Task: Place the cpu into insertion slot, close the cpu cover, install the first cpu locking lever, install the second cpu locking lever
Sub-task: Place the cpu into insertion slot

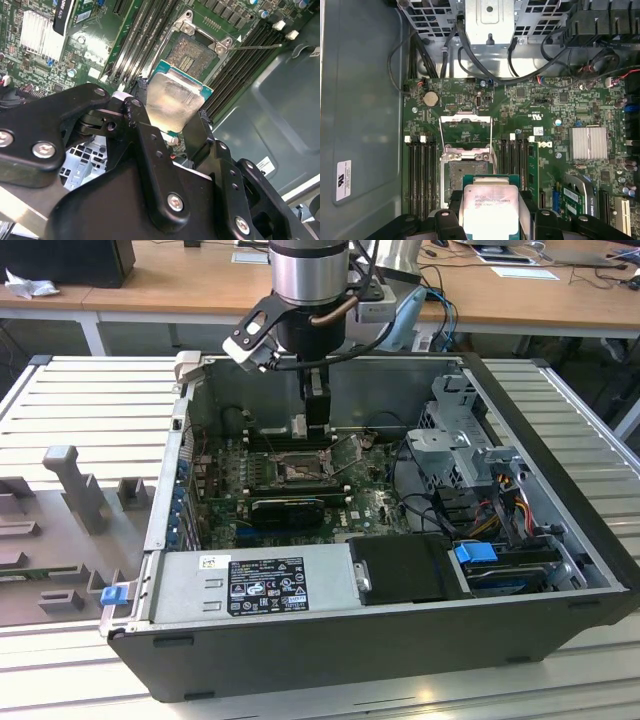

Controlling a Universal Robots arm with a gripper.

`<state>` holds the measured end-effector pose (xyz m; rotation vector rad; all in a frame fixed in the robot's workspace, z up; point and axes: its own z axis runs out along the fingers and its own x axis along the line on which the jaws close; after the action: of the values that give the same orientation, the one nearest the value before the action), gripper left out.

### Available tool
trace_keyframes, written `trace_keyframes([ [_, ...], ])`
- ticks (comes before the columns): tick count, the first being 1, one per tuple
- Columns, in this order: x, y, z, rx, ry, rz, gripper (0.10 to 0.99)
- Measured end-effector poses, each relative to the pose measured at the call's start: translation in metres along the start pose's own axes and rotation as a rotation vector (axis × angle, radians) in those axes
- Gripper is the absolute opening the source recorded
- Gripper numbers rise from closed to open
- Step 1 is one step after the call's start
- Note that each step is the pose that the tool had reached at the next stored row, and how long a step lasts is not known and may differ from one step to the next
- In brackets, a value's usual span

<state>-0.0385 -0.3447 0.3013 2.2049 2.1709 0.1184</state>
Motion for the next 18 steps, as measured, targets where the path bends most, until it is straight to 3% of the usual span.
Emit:
trace_keyframes([
  [5, 0.0013, -0.0010, 0.0105, 0.002, -0.0002, 0.000, 0.529],
  [13, 0.0012, -0.0014, 0.0155, 0.009, 0.0005, 0.000, 0.529],
  [18, 0.0015, -0.0023, 0.0272, 0.012, 0.0004, 0.000, 0.529],
])
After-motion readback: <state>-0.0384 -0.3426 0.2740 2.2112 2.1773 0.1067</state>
